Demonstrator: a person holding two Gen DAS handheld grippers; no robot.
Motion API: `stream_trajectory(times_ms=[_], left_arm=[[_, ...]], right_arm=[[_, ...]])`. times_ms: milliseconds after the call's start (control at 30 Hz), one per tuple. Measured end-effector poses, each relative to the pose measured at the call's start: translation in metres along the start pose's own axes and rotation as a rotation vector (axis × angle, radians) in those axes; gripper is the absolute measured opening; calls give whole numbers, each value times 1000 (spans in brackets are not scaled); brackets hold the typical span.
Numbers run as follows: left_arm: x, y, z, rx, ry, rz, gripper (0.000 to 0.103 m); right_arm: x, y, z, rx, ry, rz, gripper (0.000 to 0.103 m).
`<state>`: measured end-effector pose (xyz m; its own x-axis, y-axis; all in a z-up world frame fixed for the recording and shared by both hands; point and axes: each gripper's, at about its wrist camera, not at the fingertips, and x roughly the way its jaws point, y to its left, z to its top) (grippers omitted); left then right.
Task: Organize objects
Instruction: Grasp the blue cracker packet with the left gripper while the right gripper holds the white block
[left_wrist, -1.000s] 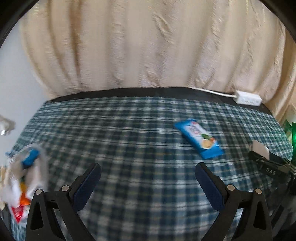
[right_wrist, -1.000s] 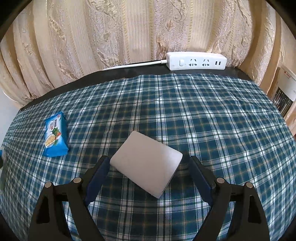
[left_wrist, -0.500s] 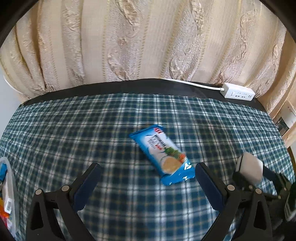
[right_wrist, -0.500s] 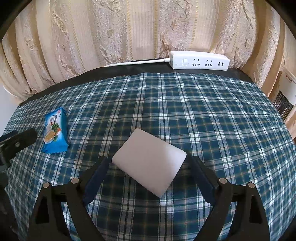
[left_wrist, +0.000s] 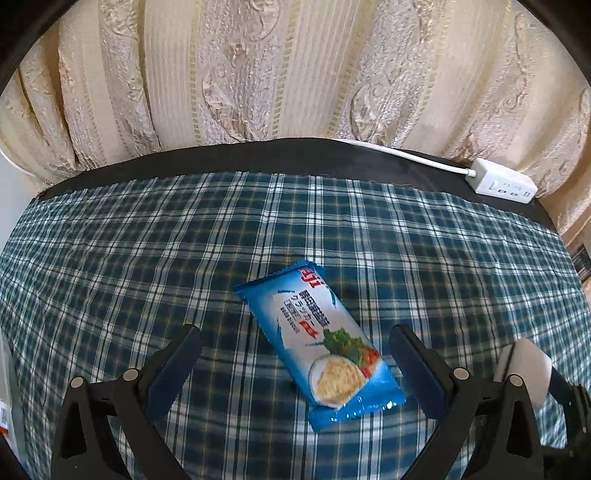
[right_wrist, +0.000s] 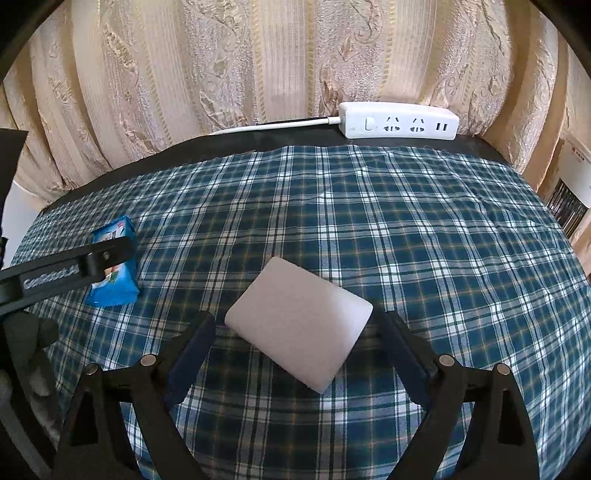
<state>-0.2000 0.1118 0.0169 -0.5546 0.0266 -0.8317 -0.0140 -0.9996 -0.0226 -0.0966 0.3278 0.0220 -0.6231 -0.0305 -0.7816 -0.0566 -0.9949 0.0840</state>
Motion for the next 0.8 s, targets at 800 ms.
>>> stream_trajectory(times_ms=[800], left_arm=[[13,-4,2,47,2,-4,63]], right_arm=[[-1,-1,0,6,-4,9,91]])
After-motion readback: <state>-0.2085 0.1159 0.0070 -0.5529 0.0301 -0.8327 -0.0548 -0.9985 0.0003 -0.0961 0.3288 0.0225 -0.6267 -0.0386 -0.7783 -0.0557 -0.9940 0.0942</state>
